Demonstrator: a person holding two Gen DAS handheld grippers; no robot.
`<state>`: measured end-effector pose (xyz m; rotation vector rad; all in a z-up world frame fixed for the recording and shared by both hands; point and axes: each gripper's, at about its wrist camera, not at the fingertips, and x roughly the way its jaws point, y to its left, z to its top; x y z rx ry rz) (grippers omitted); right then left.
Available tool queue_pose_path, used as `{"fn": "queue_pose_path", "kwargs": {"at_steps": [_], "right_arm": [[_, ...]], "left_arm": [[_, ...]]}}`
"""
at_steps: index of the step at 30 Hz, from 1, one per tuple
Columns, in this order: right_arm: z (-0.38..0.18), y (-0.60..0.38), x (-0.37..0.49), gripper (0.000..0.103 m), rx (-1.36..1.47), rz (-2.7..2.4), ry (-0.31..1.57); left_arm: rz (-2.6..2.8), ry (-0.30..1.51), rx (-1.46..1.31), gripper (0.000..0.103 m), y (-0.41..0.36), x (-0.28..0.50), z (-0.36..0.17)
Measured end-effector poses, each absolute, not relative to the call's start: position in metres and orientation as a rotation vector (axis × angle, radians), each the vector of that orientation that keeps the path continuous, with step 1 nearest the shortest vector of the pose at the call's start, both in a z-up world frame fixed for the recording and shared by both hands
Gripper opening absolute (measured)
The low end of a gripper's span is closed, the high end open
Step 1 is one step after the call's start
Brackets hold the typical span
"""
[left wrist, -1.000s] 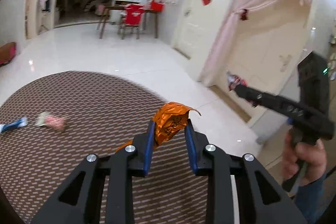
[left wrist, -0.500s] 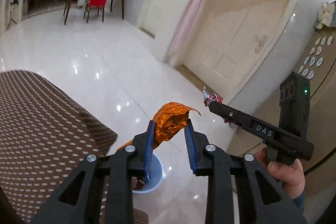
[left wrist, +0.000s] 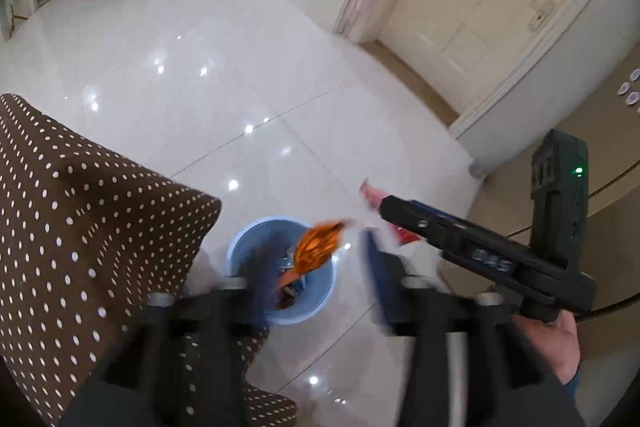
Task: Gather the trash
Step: 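Carry both items over the blue bucket and open both tools, then move both tools back over the table toward the last two items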
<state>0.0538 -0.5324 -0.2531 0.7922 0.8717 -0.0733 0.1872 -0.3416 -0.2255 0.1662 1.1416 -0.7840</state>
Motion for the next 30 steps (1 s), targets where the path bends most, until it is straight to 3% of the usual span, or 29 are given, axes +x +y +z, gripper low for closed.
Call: {"fn": "queue_pose_path", "kwargs": {"at_steps": [1, 5, 8, 30], "right_arm": [[-0.254, -0.534, 0.052, 0.065, 0.797, -0.081, 0.871], [-0.250, -0.546, 0.051, 0.087, 0.809, -0.108, 0.864], [-0.246, -0.554, 0.049, 0.097, 0.803, -0.136, 0.851], [-0.127, -0.469, 0.068, 0.097, 0.606, -0.090, 0.706]], "left_arm": [[-0.782, 1.134, 0.155, 0.073, -0.338, 0.186, -0.225], [-0.774, 1.074, 0.178, 0.089, -0.333, 0.184, -0.216], [-0.758, 0.998, 0.187, 0.090, -0.323, 0.179, -0.205], [-0.707, 0.763, 0.084, 0.094, -0.216, 0.159, -0.118]]}}
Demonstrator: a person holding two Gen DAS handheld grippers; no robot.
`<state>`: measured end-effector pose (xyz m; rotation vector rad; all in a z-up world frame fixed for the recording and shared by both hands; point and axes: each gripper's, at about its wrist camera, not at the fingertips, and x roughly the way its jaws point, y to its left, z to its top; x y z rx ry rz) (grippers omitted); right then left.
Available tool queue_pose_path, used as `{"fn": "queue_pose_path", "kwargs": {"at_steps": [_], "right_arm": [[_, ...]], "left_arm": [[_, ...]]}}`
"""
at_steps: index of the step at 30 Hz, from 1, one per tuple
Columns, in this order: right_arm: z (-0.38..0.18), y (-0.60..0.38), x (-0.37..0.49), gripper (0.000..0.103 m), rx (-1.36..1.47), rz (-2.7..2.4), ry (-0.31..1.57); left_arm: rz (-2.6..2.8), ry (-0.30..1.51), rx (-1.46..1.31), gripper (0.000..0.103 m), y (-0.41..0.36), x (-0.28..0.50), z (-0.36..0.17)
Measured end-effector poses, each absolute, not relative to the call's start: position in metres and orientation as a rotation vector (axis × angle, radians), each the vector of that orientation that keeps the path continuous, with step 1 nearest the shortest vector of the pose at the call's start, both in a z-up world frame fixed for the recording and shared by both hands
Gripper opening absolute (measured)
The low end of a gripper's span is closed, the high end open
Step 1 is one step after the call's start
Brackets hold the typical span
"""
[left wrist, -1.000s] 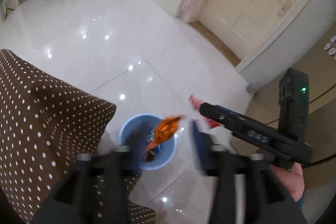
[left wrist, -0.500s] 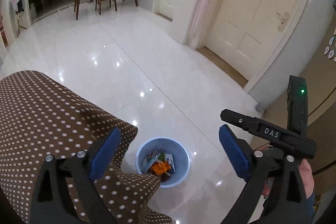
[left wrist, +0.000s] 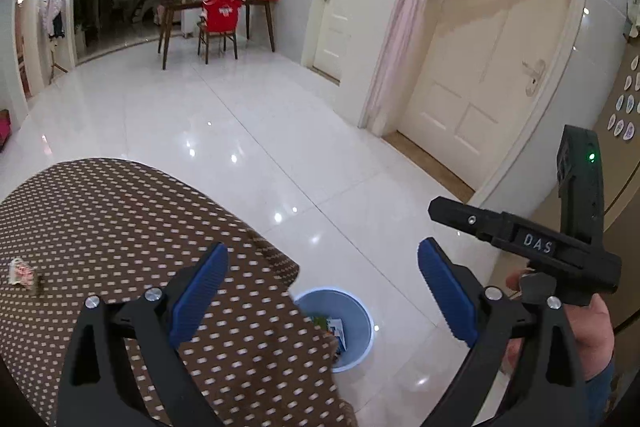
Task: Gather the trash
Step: 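Move both tools back over the table toward the last two items, then grasp the blue toothpaste tube with the left tool while the right tool grasps the red-white candy wrapper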
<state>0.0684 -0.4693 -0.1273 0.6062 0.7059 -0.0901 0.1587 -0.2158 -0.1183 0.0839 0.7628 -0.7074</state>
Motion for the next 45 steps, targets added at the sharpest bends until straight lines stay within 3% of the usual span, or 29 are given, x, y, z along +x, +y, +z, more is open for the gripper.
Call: {"fn": "queue_pose_path", "kwargs": {"at_steps": [12, 23, 33, 41, 43, 45], "right_arm": [[-0.088, -0.363, 0.110, 0.097, 0.441, 0.084, 0.697], [-0.084, -0.259, 0.166, 0.097, 0.306, 0.243, 0.752], [-0.115, -0.137, 0.218, 0.097, 0.112, 0.448, 0.854], [-0.156, -0.067, 0.260, 0.096, -0.051, 0.523, 0.941], [-0.164, -0.057, 0.265, 0.087, -0.077, 0.535, 0.952], [-0.172, -0.046, 0.269, 0.066, -0.123, 0.535, 0.960]], "left_arm": [[-0.542, 0.648, 0.027, 0.095, -0.090, 0.158, -0.098], [-0.359, 0.651, 0.003, 0.095, 0.055, 0.189, -0.118], [-0.276, 0.704, 0.083, 0.095, 0.152, 0.229, -0.148], [-0.342, 0.809, 0.364, 0.095, 0.186, 0.288, -0.175], [-0.353, 0.827, 0.427, 0.094, 0.186, 0.299, -0.180], [-0.442, 0.838, 0.409, 0.067, 0.190, 0.307, -0.176]]}}
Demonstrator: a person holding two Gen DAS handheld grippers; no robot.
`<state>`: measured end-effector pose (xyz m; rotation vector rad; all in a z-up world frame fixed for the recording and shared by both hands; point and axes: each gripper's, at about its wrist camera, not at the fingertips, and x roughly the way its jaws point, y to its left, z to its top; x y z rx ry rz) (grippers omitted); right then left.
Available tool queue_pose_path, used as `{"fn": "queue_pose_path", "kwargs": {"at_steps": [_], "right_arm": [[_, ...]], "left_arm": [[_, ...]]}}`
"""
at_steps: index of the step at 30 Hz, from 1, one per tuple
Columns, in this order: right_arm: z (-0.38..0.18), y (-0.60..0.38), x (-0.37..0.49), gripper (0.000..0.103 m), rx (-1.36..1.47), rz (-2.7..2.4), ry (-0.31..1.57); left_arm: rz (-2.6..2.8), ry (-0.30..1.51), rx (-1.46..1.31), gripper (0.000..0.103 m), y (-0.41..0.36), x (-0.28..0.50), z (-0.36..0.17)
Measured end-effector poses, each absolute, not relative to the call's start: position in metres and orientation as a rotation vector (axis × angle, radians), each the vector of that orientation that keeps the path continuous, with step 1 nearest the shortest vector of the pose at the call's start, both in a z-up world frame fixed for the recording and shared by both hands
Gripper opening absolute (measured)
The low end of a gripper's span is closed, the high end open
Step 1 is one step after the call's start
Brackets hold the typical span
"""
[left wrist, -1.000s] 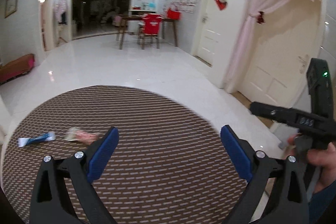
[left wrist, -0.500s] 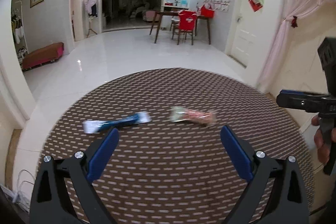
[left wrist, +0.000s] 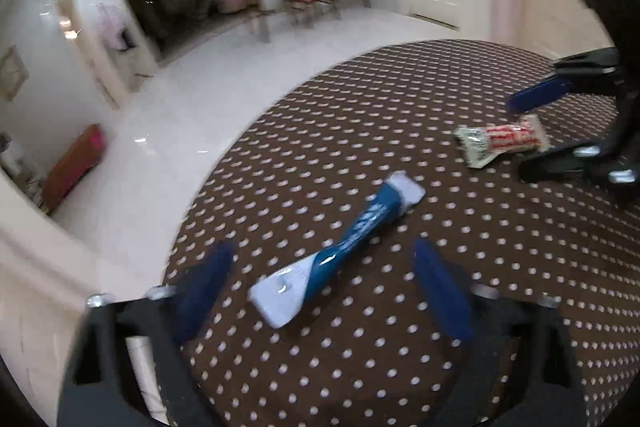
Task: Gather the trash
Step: 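Grasp the blue toothpaste tube with the left tool while the right tool grasps the red-white candy wrapper, then carry both items over the blue bucket and open both tools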
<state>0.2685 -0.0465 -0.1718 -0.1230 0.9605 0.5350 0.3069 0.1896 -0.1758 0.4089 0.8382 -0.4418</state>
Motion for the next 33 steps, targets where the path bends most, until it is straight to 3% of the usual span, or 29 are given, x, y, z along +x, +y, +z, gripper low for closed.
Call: {"fn": "queue_pose_path", "kwargs": {"at_steps": [1, 3, 5, 8, 20, 33], "right_arm": [[-0.172, -0.043, 0.268, 0.062, -0.149, 0.530, 0.946], [-0.172, -0.038, 0.267, 0.035, -0.175, 0.523, 0.929], [-0.173, -0.037, 0.265, 0.023, -0.155, 0.532, 0.932], [-0.172, -0.046, 0.255, 0.015, -0.119, 0.524, 0.942], [-0.148, -0.144, 0.187, 0.014, 0.140, 0.516, 0.906], [-0.099, -0.318, 0.107, 0.014, 0.373, 0.322, 0.702]], "left_arm": [[-0.479, 0.857, 0.390, 0.059, 0.191, 0.311, -0.175], [-0.528, 0.881, 0.358, 0.023, 0.191, 0.320, -0.173], [-0.533, 0.893, 0.348, 0.012, 0.183, 0.321, -0.172], [-0.483, 0.893, 0.357, 0.011, 0.176, 0.314, -0.171], [-0.446, 0.848, 0.111, 0.010, 0.119, 0.240, -0.151], [-0.632, 0.737, 0.025, 0.010, -0.055, 0.169, -0.106]]}}
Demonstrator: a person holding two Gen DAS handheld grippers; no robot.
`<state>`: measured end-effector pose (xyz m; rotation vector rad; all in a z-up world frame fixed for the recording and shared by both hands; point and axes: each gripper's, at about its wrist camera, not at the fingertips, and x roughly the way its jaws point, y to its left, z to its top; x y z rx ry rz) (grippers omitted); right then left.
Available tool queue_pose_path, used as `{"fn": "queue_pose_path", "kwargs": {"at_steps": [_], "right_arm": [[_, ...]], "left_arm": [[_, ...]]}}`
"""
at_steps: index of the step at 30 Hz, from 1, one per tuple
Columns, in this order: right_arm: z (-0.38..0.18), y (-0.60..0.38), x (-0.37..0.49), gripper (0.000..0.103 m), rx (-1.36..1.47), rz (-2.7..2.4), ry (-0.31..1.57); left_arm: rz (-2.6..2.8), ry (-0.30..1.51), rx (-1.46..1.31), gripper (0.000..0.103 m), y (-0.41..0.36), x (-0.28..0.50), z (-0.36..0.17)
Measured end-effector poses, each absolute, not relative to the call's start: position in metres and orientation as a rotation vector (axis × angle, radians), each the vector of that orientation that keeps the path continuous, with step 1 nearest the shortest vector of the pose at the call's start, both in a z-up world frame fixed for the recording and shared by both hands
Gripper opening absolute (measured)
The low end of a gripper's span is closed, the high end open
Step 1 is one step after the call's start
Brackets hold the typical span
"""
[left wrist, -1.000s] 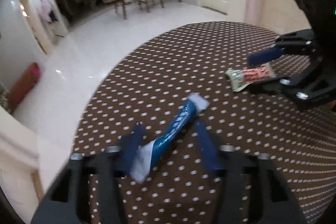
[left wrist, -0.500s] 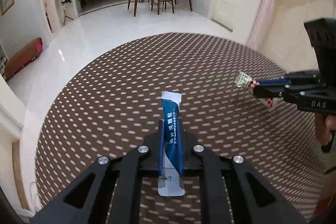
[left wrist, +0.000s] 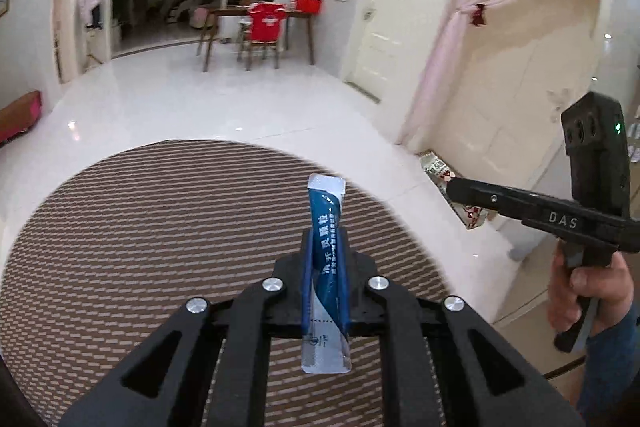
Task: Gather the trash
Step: 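Carry both items over the blue bucket and open both tools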
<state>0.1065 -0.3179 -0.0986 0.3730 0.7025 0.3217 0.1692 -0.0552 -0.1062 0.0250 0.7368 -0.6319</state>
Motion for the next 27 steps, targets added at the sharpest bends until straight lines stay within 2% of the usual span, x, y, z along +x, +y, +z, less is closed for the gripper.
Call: {"fn": "queue_pose_path", "kwargs": {"at_steps": [11, 21, 27], "right_arm": [[-0.126, -0.431, 0.052, 0.015, 0.542, 0.103, 0.679], [-0.155, -0.483, 0.040, 0.015, 0.620, 0.020, 0.702], [-0.190, -0.503, 0.032, 0.015, 0.691, -0.016, 0.761]], "left_arm": [[-0.773, 0.808, 0.001, 0.010, -0.180, 0.143, -0.134], [-0.796, 0.890, 0.025, 0.010, -0.256, 0.160, -0.164], [-0.783, 1.006, 0.096, 0.011, -0.302, 0.171, -0.202]]}}
